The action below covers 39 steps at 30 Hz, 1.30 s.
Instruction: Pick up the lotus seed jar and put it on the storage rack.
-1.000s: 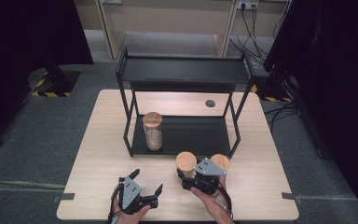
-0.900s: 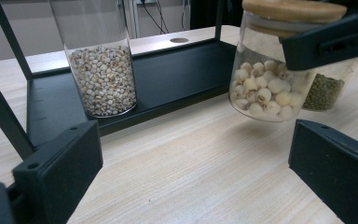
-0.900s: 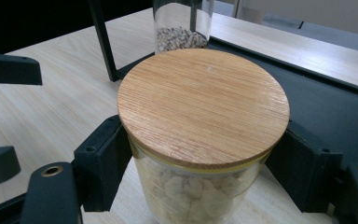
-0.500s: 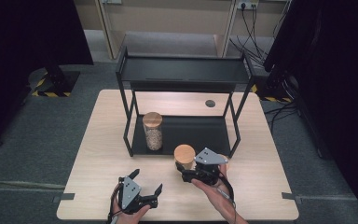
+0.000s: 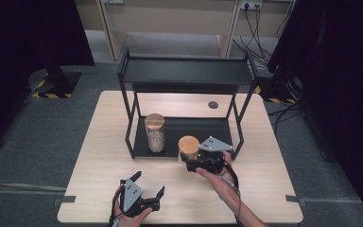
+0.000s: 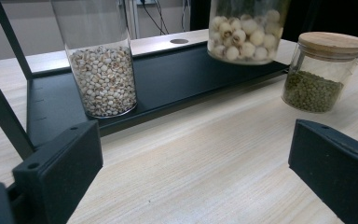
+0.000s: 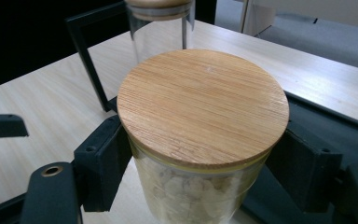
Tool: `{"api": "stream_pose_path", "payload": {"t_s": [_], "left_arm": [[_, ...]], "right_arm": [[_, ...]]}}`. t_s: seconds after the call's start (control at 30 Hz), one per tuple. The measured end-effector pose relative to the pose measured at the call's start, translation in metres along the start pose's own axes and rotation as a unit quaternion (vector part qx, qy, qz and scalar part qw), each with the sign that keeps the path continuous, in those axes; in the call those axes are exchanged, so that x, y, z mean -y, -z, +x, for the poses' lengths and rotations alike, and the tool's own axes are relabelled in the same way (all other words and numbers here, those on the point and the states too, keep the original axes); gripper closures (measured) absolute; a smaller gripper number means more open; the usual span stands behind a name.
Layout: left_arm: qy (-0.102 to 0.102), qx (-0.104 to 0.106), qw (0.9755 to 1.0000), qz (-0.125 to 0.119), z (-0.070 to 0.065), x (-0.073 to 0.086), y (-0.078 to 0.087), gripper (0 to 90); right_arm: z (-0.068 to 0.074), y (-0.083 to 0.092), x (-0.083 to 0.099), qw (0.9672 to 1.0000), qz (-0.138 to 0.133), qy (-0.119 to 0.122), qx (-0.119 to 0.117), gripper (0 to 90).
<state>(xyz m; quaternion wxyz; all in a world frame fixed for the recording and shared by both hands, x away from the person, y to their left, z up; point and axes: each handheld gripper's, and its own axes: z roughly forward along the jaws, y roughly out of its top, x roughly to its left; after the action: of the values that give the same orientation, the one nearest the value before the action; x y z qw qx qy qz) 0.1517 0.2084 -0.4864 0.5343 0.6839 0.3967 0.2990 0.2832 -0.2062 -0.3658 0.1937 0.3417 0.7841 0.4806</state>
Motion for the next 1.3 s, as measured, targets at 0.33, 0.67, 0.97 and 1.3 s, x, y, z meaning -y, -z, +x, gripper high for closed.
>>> {"api": "stream_pose_path", "payload": {"t_s": [0.33,0.67,0.97,1.3], "left_arm": [[0.002,0.0,1.0,-0.001,0.001,0.0,0.0,2.3],[0.002,0.001,1.0,0.0,0.001,0.0,0.0,2.4],[0.001,0.002,1.0,0.0,0.001,0.001,0.0,2.3],[0.002,0.002,1.0,0.0,0.001,0.001,0.0,2.4]], "right_arm": [[-0.011,-0.018,-0.018,0.9997,0.008,-0.007,0.02,25.6],[-0.012,-0.041,-0.024,0.9986,0.022,-0.011,0.046,25.6],[-0.011,-0.059,-0.025,0.9975,0.031,-0.018,0.061,25.6],[-0.008,-0.073,-0.024,0.9966,0.039,-0.023,0.069,25.6]]}}
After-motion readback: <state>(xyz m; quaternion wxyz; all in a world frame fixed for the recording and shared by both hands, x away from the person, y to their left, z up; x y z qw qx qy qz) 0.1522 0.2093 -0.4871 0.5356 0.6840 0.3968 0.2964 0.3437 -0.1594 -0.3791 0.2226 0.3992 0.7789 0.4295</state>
